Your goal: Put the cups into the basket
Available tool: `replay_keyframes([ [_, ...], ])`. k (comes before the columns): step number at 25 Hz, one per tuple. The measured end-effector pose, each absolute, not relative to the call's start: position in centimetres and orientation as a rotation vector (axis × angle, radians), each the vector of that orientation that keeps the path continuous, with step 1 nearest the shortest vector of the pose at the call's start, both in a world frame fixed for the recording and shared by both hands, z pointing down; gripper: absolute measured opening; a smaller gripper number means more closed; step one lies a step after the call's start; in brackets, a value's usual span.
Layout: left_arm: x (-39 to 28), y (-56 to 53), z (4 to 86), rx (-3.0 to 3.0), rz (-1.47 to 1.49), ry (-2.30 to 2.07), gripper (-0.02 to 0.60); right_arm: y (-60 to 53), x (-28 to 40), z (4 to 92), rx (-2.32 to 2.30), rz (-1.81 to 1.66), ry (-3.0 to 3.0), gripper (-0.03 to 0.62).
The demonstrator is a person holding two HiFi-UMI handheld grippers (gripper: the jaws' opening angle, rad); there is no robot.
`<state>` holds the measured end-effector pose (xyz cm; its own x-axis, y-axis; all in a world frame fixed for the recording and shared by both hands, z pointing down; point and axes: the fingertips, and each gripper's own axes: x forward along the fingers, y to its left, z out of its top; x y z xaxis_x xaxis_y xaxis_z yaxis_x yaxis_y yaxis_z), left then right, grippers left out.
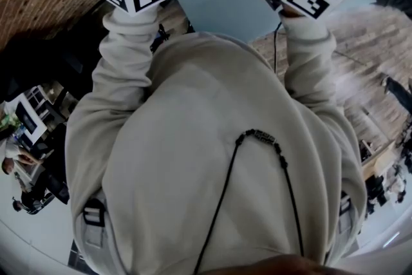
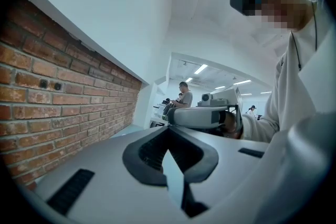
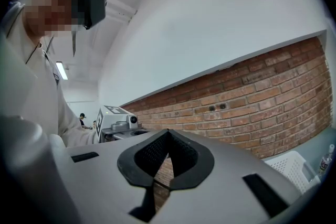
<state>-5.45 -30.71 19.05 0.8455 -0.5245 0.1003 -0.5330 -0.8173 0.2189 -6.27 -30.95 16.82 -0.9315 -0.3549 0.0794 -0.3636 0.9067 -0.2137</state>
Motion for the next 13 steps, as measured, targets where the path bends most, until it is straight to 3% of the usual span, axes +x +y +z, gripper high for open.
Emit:
replay_keyframes([
  [13, -5.8, -31.2, 18.6, 2.783, 0.037, -0.833, -0.002, -31.7, -6.6, 16.9, 0.544, 0.346, -3.016, 0.011],
])
